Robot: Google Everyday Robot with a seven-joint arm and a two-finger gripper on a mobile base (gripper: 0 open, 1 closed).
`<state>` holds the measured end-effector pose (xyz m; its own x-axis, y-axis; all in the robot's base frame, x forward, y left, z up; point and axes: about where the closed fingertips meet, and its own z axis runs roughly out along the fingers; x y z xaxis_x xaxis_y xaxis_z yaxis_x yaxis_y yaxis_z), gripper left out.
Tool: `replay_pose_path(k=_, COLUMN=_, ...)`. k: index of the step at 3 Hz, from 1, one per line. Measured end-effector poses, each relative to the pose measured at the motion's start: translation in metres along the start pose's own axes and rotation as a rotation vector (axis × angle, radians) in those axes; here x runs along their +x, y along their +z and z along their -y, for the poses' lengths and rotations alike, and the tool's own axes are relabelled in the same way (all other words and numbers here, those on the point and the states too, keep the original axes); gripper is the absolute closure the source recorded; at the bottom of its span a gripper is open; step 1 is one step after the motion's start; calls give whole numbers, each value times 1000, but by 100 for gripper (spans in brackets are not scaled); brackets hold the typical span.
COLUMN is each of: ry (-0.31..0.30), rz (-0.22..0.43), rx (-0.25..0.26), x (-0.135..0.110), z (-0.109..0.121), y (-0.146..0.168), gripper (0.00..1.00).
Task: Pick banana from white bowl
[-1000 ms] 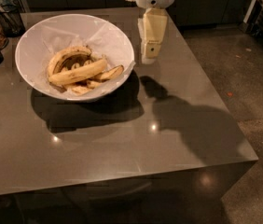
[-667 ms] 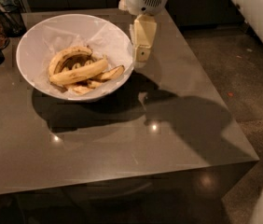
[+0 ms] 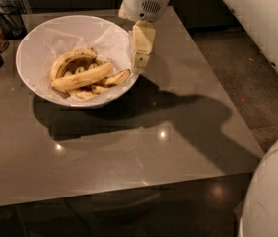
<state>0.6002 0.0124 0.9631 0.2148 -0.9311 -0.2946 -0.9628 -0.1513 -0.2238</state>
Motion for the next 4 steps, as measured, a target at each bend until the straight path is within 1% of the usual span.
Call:
replay_pose_path(k=1, ry=2, rz=5, rx=-7, x=-2, z=1, y=4, gripper=0)
replay_pose_path(k=2, ry=-33, rz=16, rx=17, x=-7, z=4, y=3, gripper=0)
replay_pose_path(k=4, ry=-128, rz=30, rx=-7, x=-41, z=8, y=22, gripper=0)
